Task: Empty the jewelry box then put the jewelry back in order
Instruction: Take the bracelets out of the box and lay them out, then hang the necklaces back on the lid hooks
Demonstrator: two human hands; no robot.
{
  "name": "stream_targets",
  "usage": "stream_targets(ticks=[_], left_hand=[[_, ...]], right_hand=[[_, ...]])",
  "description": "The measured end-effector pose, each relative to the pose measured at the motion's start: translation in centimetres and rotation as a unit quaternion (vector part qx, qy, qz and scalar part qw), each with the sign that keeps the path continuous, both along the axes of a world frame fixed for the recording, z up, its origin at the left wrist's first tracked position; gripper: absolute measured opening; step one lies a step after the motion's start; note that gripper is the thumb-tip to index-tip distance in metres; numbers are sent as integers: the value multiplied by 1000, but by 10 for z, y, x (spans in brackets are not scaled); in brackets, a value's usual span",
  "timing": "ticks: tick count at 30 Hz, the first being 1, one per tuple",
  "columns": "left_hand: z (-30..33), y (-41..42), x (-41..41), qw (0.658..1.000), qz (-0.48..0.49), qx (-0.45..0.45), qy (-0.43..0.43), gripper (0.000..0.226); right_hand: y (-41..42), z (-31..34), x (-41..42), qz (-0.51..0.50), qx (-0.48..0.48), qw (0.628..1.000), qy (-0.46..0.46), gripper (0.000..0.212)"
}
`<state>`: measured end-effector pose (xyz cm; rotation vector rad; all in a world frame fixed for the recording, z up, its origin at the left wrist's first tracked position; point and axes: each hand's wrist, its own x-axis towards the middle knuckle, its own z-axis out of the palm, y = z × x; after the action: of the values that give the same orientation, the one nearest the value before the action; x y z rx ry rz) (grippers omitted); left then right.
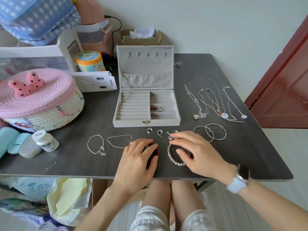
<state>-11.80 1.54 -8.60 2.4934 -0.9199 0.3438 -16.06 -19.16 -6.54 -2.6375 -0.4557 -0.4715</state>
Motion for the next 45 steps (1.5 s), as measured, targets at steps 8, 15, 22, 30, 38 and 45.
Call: stream_targets(ticks=[8,15,22,30,38,45], left_hand=[[-2,3,-6,1000,-17,18,4,40],[31,-20,25,998,-4,-56,-23,36],[50,-72,87,995,47,70,48,46],[37,-87,139,969,126,141,157,62],[33,-87,140,970,133,90,180,61],[30,-87,141,972,135,80,175,61]], right_hand=[[0,-12,-12,70,-158,979,108,61],[-17,6,8,-12,12,1000,23,45],[-59,30,74,-191,45,980,-35,30],[-94,32,169,-334,-76,935,97,25],[-96,25,199,-369,-109,902,195,27],[-88,26,195,-345,-118,918,153,25]])
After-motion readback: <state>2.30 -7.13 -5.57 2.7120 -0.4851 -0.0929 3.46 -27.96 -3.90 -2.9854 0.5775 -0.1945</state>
